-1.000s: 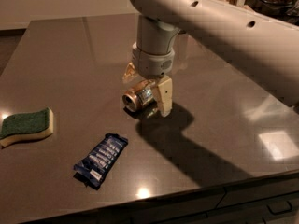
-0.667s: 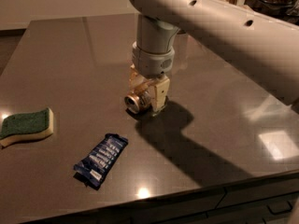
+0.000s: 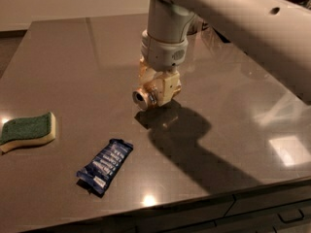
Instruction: Pick orange can
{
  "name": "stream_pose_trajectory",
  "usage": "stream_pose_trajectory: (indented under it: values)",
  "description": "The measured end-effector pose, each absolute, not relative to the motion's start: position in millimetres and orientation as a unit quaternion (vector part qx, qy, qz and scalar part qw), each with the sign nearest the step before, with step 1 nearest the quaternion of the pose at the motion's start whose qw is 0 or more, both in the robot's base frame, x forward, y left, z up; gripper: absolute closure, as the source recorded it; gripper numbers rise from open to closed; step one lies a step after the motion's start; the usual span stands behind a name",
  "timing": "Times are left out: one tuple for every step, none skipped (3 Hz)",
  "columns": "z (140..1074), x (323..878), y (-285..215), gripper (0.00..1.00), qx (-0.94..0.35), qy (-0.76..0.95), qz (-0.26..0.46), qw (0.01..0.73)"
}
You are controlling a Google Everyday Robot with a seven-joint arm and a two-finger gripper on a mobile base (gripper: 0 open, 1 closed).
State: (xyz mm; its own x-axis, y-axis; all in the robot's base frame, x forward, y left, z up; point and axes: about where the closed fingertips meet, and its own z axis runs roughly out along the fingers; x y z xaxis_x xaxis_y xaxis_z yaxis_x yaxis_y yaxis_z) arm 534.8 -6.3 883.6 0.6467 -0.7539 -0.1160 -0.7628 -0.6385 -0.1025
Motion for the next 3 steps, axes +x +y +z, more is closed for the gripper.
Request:
stream_pose_trajectory:
  values:
    - [914.5,527.1,-6.6,1.0,-0.904,0.416,0.038,0.095]
    - [960.0,519.6,-7.3,1.0,-0.904,0.404,0.032,0.138]
    - [960.6,519.7,-7.1,1.0,-0.904,0.404,0.031,0.139]
